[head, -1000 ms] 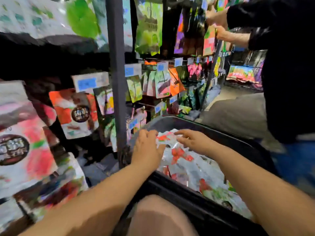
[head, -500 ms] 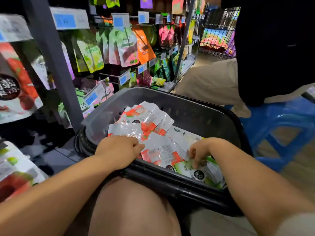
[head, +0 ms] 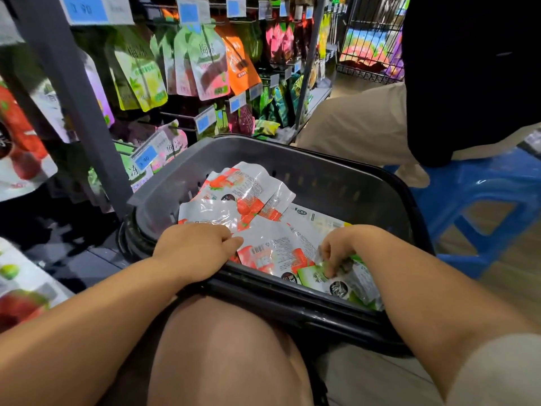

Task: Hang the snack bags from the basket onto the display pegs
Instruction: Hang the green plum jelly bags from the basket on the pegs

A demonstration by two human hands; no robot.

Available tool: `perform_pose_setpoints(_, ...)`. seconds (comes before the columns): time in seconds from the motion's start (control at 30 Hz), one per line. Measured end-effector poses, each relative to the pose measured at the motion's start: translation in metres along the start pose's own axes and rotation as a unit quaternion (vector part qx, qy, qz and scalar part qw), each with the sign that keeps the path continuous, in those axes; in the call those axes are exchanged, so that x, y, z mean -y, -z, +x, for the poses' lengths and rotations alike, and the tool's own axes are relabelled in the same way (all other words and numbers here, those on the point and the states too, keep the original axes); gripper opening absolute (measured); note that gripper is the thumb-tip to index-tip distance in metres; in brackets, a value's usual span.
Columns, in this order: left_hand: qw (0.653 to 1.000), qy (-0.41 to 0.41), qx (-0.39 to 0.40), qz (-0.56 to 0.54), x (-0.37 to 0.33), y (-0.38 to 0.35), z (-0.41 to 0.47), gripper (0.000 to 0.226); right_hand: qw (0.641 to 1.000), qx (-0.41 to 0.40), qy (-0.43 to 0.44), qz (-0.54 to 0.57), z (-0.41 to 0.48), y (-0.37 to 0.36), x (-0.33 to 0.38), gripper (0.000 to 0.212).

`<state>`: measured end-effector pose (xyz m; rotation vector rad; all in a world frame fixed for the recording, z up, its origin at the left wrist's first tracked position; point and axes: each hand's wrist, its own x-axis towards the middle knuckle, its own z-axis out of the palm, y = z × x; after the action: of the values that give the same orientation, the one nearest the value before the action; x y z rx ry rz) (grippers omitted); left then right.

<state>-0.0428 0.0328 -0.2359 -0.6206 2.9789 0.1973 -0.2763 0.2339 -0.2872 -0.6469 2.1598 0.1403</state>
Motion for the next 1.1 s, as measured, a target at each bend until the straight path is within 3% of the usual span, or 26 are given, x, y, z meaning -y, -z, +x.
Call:
perform_pose_setpoints(0.1, 1.000, -0.007, 0.001, 0.010, 0.000, -0.001, 0.000, 0.045, 0.999, -0.050, 0.014, 0.014, -0.002, 0.006, -0.004, 0.030)
perform_pose_setpoints(0.27, 1.000, -0.011, -0.002, 0.012, 0.000, 0.000, 0.000, 0.046, 0.970, -0.228, 0.038, 0.082, -0.006, 0.019, -0.009, 0.037)
perform_pose_setpoints(0.37, 1.000, -0.007, -0.001, 0.003, -0.001, 0.000, -0.001, 0.046, 0.927, -0.331, -0.023, 0.172, -0.001, 0.020, -0.004, 0.035)
perform_pose_setpoints(0.47, 1.000, -0.004, -0.002, -0.006, 0.000, 0.000, 0.000, 0.046, 0.897, -0.374, -0.080, 0.224, 0.005, 0.018, -0.002, 0.036)
perform_pose_setpoints(0.63, 1.000, -0.004, 0.003, -0.009, 0.001, -0.001, 0.000, 0.046, 0.877, -0.351, -0.080, 0.318, 0.008, 0.010, 0.008, 0.050)
perform_pose_setpoints(0.73, 1.000, -0.001, 0.001, -0.013, 0.000, -0.001, 0.001, 0.046, 0.912, -0.290, -0.048, 0.286, -0.001, 0.005, 0.021, 0.050)
perform_pose_setpoints(0.97, 1.000, 0.006, -0.006, -0.021, 0.000, 0.001, 0.001, 0.046, 0.958, -0.222, 0.010, 0.180, -0.012, -0.003, 0.046, 0.088)
perform_pose_setpoints(1.1, 1.000, 0.011, -0.005, -0.024, 0.000, 0.001, 0.001, 0.044, 0.975, -0.178, 0.032, 0.129, -0.017, -0.002, 0.053, 0.074)
